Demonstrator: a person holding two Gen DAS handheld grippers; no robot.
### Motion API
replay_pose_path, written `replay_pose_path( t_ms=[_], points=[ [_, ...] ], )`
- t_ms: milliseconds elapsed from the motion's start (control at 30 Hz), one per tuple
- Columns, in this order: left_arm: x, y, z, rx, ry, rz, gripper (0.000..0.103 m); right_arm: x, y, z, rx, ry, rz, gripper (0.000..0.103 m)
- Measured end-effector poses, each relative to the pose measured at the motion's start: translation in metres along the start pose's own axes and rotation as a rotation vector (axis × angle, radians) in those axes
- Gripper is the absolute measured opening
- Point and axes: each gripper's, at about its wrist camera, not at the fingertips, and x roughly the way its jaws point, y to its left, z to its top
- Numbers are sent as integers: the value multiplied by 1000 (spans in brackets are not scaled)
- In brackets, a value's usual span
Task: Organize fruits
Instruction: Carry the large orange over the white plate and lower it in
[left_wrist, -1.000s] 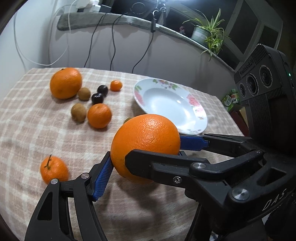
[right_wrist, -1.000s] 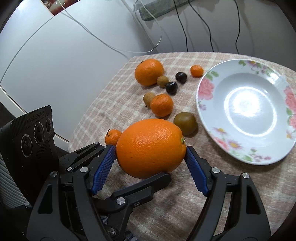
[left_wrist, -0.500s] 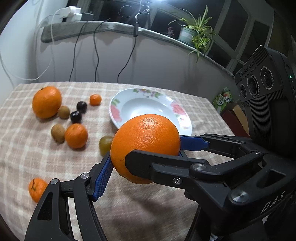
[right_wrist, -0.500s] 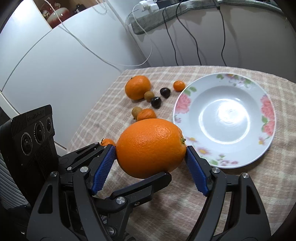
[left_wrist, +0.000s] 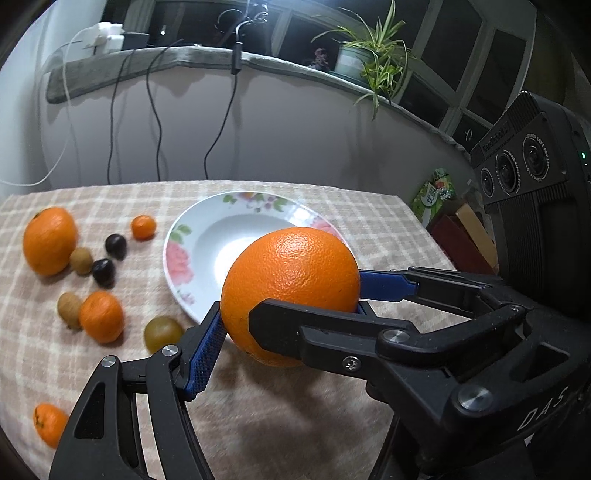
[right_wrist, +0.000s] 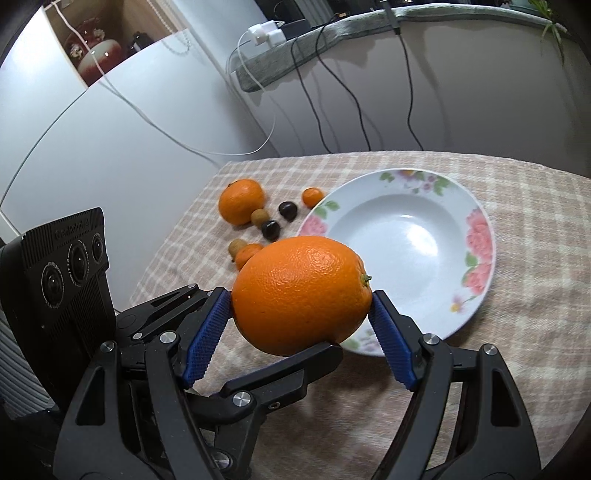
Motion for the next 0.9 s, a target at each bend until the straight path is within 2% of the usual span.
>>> replay_pose_path(
  t_ms=[500, 900],
  points=[
    [36, -7, 19, 10, 48, -11, 69, 8, -42, 20, 42, 4, -16, 80],
    [46, -1, 23, -3, 69, -13, 69, 18, -49, 25, 43, 18, -23, 80]
  ],
)
